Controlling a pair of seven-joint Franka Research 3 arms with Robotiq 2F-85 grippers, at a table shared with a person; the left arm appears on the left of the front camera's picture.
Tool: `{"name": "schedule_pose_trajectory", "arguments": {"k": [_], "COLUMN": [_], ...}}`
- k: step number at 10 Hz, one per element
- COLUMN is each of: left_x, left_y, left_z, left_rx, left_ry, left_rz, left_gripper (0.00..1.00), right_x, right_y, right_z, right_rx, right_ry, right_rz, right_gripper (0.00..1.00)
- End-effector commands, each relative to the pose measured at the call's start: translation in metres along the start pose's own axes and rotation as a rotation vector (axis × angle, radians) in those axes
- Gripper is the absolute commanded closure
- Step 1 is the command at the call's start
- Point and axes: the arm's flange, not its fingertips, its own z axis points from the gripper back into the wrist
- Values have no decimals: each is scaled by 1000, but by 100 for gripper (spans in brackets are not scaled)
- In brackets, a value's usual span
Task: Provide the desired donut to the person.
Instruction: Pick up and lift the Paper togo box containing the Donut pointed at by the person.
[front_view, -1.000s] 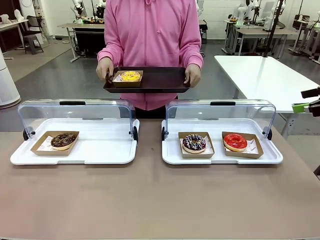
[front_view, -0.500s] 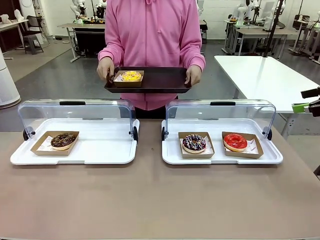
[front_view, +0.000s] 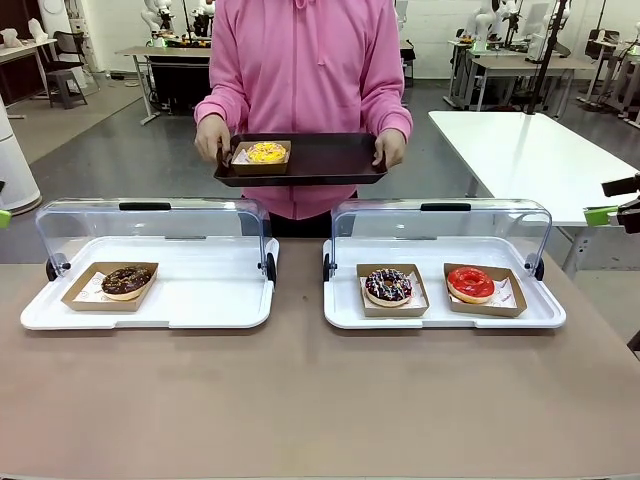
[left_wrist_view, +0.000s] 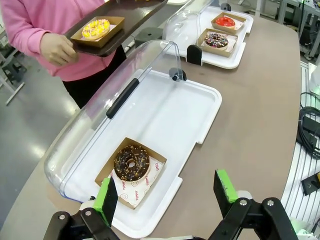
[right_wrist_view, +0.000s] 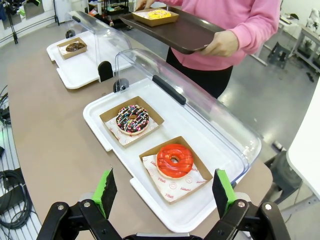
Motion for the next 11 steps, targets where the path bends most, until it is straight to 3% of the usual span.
{"name": "schedule_pose_trajectory", "arguments": {"k": [1, 11], "left_x": [0, 0], "left_y": [0, 0], "left_z": [6, 6], "left_rx": [10, 10], "left_ry": [-17, -17], "left_rz": [0, 0], "left_gripper": [0, 0], "right_x": [-1, -1], "right_y": [-2, -2], "right_z": [-4, -4], "right_rx": [10, 10], "right_ry": [-26, -26], "right_rz": [3, 3], "right_gripper": [0, 0]}}
